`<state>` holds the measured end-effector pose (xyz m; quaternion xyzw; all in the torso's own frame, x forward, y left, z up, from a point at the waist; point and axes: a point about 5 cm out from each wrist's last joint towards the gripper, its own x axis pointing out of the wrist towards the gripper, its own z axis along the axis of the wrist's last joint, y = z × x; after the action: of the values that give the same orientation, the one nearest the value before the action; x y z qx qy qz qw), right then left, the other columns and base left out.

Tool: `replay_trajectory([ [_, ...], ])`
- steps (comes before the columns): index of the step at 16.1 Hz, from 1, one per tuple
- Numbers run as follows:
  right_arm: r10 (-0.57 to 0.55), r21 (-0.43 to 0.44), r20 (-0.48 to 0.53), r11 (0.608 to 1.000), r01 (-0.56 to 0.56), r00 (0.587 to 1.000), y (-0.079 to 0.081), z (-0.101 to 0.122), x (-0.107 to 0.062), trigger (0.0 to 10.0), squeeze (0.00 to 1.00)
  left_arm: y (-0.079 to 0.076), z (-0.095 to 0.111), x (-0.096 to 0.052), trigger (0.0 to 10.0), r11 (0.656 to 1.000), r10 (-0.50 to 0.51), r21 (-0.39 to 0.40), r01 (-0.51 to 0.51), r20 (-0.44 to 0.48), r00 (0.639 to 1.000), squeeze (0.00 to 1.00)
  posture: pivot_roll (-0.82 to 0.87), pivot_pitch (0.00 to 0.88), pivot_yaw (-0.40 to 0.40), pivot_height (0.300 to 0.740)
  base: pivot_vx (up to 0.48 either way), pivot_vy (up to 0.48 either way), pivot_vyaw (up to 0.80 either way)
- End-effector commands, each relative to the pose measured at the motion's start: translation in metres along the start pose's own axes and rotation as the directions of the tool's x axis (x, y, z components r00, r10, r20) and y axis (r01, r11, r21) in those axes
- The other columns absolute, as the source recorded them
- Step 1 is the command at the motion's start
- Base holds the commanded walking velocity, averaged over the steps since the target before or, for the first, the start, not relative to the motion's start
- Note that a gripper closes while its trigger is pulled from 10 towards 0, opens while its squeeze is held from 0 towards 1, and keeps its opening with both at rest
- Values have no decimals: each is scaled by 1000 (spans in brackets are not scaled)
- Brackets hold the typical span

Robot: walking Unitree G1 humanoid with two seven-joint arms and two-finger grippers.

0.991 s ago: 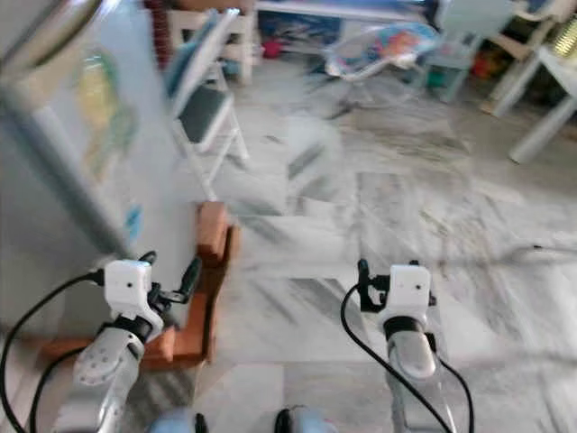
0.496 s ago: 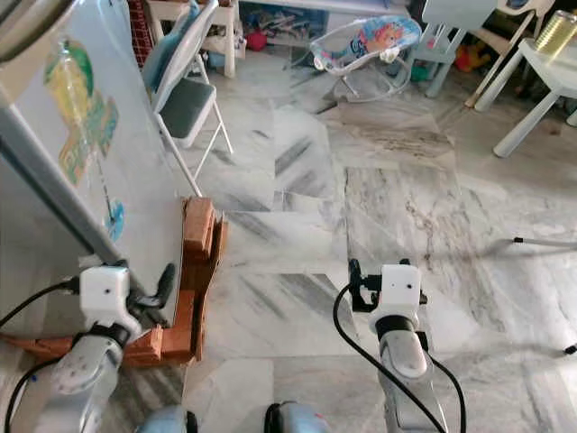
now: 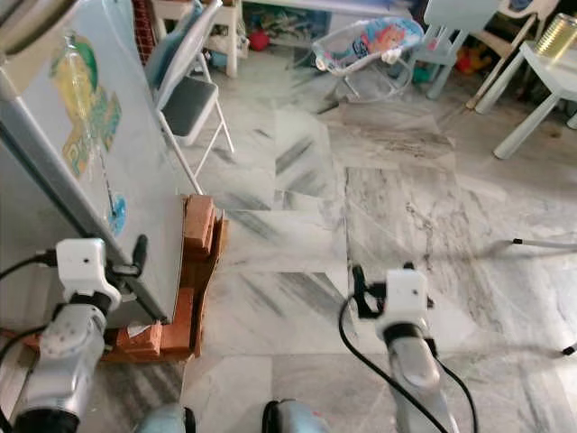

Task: Restocking fridge

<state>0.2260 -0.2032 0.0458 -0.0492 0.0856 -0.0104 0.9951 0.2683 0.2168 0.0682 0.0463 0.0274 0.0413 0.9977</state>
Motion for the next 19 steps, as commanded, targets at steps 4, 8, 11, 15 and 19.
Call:
replay_trajectory([
  [4,6,-6,-8,1000,-6,1000,-5,-2,-7,10000,0,7,6,14,10000,998,48,45,-49,23,999,0,60,109,-104,740,0,0,0],
  [8,259,49,-42,965,-257,965,16,-5,-18,10000,0,-5,15,27,10000,999,-3,46,0,59,998,0,59,109,-100,740,0,0,0],
  [11,215,14,-88,977,-215,973,-2,-15,-25,10000,0,0,25,35,10000,995,58,76,-64,75,995,0,57,111,-97,740,0,0,0],
  [15,233,23,-89,972,-232,968,2,-14,-24,10000,0,2,18,34,10000,992,75,99,-79,46,996,0,58,111,-89,740,0,0,0],
  [19,240,25,-86,971,-239,967,3,-14,-23,10000,0,-6,33,46,10000,995,35,91,-42,72,997,0,61,107,-90,740,0,0,0],
])
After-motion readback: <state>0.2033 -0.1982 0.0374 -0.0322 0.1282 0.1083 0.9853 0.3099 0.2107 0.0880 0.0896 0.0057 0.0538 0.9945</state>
